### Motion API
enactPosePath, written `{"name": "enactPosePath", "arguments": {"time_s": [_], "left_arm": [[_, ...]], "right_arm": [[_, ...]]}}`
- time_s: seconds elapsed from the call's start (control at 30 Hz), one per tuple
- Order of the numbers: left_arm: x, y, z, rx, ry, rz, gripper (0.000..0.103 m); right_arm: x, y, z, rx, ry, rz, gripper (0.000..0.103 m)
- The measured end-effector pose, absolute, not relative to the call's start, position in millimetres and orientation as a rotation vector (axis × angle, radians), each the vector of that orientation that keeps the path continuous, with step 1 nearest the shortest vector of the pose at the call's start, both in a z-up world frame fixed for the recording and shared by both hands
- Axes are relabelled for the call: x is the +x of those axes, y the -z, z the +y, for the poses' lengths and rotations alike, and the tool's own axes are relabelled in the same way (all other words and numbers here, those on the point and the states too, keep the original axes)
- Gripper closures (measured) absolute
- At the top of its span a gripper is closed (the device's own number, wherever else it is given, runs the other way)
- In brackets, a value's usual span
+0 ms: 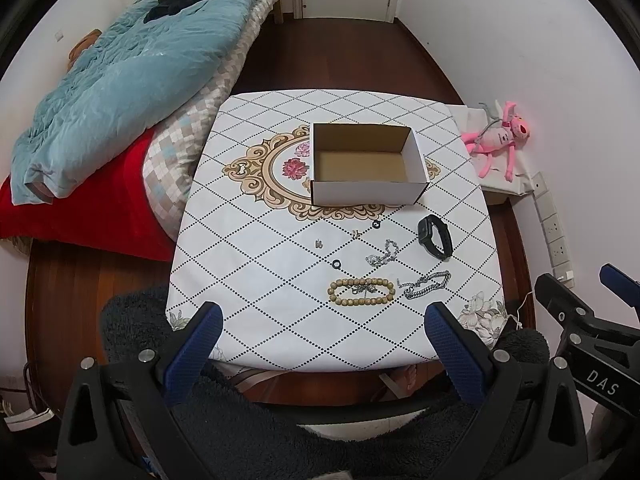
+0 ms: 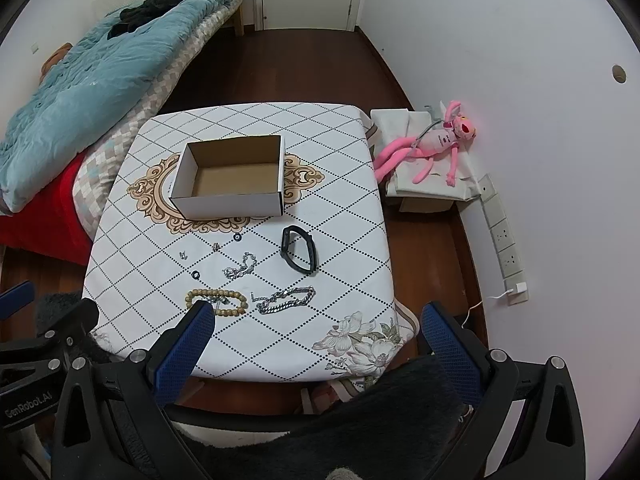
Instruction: Organize jewelry
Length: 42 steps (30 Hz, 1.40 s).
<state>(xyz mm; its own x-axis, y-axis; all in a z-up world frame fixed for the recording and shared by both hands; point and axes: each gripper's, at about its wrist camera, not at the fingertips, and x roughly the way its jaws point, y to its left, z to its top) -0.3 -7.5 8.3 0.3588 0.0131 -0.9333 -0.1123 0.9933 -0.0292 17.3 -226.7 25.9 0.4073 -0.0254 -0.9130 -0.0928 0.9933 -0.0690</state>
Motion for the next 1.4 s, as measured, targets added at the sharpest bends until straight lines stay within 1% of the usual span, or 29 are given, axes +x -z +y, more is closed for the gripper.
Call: {"name": "enactPosePath", "arguments": {"time_s": [1.4], "left_arm": [[-1.5,-19.6,-5.4,-0.101,-0.073,1.166,0.0]], "right_arm": [[13.8,-40.0,-229.7,-0.119,-0.034,1.12,0.0]]}}
